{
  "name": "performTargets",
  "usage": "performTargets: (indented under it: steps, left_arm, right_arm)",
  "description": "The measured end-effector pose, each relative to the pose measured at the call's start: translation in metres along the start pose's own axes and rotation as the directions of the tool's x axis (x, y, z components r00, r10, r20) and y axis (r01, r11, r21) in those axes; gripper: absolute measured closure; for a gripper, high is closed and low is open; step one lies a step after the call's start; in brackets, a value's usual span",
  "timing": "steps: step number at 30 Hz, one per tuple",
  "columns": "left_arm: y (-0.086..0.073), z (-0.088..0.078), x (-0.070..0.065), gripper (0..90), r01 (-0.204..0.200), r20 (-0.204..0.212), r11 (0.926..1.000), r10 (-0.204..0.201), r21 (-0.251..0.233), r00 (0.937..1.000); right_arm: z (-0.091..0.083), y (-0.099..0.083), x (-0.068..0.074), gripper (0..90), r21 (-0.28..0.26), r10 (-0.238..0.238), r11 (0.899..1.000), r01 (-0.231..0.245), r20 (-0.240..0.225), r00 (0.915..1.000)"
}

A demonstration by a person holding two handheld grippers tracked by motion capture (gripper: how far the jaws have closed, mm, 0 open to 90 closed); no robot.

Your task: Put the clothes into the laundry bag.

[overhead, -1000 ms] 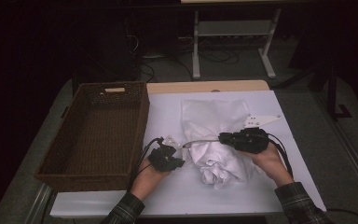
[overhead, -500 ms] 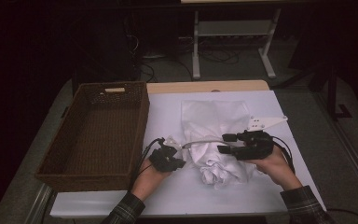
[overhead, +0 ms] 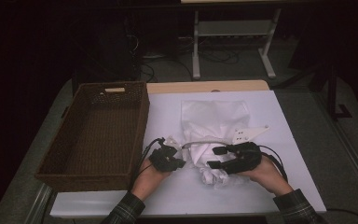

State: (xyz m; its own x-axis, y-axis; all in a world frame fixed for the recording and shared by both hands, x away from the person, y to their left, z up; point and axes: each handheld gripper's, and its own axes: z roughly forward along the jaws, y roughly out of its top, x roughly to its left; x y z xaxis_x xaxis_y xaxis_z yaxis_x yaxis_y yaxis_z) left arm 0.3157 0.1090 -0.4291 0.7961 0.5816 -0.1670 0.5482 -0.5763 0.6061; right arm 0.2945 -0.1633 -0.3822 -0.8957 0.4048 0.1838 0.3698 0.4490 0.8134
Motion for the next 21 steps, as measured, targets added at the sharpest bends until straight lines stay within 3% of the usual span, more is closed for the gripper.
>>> performTargets:
  steps: [10,16,18,21]
  left_arm:
    - [0.000,0.001,0.000,89.2,-0.004,0.002,1.0000,0.004,0.009,1.0000]
    - [0.000,0.002,-0.002,89.2,-0.004,0.002,0.9999,0.003,0.017,1.0000]
    - [0.000,0.003,-0.003,89.3,-0.006,0.005,0.9998,0.006,0.020,1.0000]
    - [-0.001,0.003,-0.004,89.3,-0.012,0.009,0.9997,0.011,0.024,0.9999]
  right_arm:
    - [0.014,-0.021,0.004,46.3,0.087,-0.029,0.996,0.025,0.049,0.9984]
    - [0.027,-0.028,0.011,67.1,0.139,-0.093,0.988,0.074,0.131,0.9870]
    - [0.029,-0.030,0.009,75.7,0.133,-0.088,0.989,0.068,0.153,0.9843]
    - [0.029,-0.031,0.007,79.7,0.120,-0.077,0.991,0.058,0.161,0.9839]
